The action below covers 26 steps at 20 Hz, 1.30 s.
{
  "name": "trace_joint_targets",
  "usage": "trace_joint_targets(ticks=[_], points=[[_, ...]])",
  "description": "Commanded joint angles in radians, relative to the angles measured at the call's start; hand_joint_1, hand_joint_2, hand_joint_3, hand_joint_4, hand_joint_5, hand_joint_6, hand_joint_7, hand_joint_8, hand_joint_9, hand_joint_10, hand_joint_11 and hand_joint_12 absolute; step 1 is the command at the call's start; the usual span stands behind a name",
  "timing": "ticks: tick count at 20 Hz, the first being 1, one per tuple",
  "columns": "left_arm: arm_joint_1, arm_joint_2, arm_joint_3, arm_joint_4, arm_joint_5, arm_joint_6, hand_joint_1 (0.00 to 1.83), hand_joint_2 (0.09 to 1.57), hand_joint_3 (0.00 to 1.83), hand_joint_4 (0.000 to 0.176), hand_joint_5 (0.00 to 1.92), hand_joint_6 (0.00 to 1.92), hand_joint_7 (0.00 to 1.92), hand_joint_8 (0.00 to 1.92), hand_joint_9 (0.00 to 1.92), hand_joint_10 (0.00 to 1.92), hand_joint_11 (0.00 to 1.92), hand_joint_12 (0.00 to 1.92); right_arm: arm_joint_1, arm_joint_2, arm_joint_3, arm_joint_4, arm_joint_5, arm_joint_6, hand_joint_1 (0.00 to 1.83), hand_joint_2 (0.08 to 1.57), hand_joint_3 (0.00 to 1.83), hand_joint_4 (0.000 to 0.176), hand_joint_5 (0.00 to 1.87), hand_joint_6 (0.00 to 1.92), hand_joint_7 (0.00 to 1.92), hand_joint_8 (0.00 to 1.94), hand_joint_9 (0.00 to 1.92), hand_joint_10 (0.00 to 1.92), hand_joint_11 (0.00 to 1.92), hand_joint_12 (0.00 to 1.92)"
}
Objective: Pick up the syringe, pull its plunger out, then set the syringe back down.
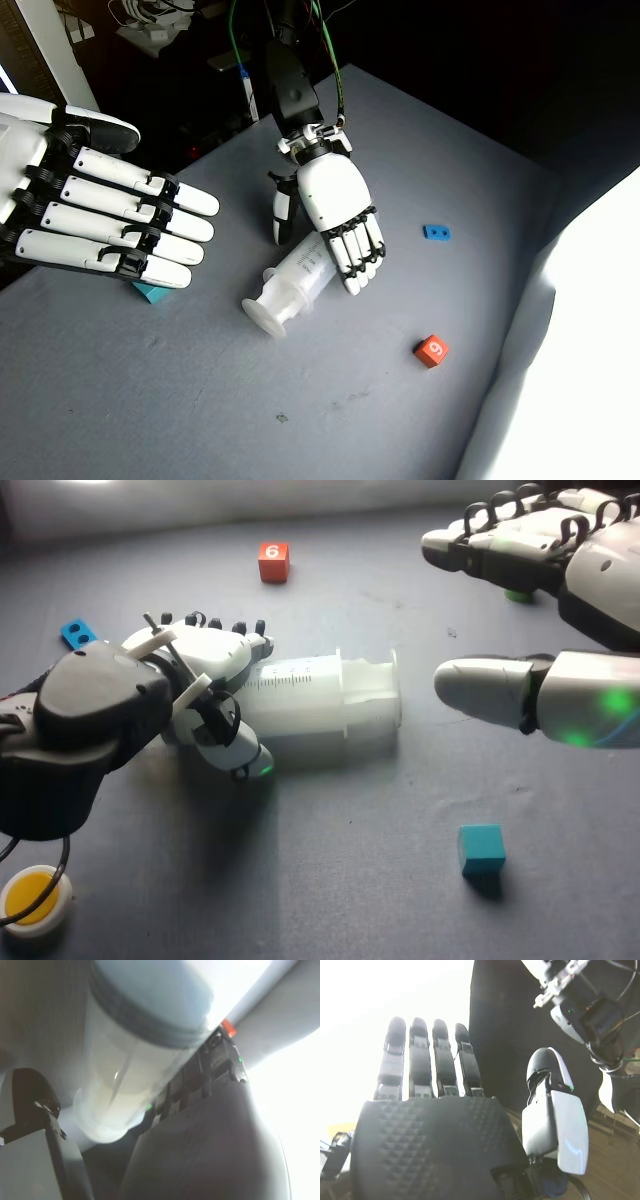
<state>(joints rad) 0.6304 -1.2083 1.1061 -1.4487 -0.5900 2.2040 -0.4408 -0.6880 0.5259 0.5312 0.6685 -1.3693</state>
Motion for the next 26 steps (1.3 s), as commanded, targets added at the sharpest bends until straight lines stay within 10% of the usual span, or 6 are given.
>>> trace_joint_targets(ticks=[1, 7, 8, 10, 23, 26], points=[[0.005, -0.009, 0.001, 0.045, -0.018, -0.003, 0.88, 0.96, 0.01, 0.0, 0.2, 0.01, 0.25, 0.01, 0.26, 0.02, 0.0, 0.76, 0.006, 0.003, -0.002, -0.031, 0.113, -0.002, 0.15, 1.17, 0.0, 0.0, 0.24, 0.0, 0.23, 0.0, 0.19, 0.01, 0.0, 0.41], [0.017, -0.017, 0.0, 0.057, -0.019, -0.013, 0.95, 1.18, 0.01, 0.0, 0.71, 0.05, 0.87, 0.07, 0.86, 0.14, 0.31, 1.13, 0.006, 0.003, -0.002, -0.031, 0.124, -0.011, 0.1, 1.18, 0.0, 0.0, 0.22, 0.0, 0.22, 0.0, 0.18, 0.0, 0.0, 0.38], [0.017, -0.018, -0.001, 0.058, -0.019, -0.013, 1.13, 1.22, 0.0, 0.0, 0.67, 1.07, 0.88, 1.02, 0.85, 0.54, 0.42, 1.32, 0.006, 0.003, -0.002, -0.031, 0.127, -0.013, 0.1, 1.18, 0.0, 0.0, 0.23, 0.0, 0.21, 0.0, 0.18, 0.0, 0.0, 0.37], [0.017, -0.02, -0.003, 0.058, -0.024, -0.013, 1.15, 1.28, 0.0, 0.0, 0.65, 1.32, 0.75, 1.57, 0.67, 1.32, 0.52, 1.63, 0.006, 0.003, -0.001, -0.031, 0.133, -0.018, 0.1, 1.18, 0.0, 0.0, 0.23, 0.0, 0.22, 0.0, 0.18, 0.0, 0.0, 0.38], [-0.04, 0.01, -0.036, 0.051, 0.016, -0.003, 1.15, 1.28, 0.0, 0.0, 0.68, 1.29, 0.72, 1.63, 0.59, 1.54, 0.43, 1.75, 0.013, -0.023, 0.042, 0.02, 0.151, 0.007, 0.12, 1.17, 0.0, 0.0, 0.24, 0.0, 0.23, 0.0, 0.2, 0.0, 0.0, 0.44], [-0.087, 0.049, -0.068, -0.012, 0.04, 0.083, 1.13, 1.3, 0.0, 0.0, 0.63, 1.39, 0.7, 1.62, 0.6, 1.42, 0.43, 1.6, 0.013, -0.043, 0.063, 0.02, 0.151, 0.028, 0.51, 1.04, 0.0, 0.0, 0.11, 0.0, 0.14, 0.0, 0.14, 0.0, 0.0, 0.36]])
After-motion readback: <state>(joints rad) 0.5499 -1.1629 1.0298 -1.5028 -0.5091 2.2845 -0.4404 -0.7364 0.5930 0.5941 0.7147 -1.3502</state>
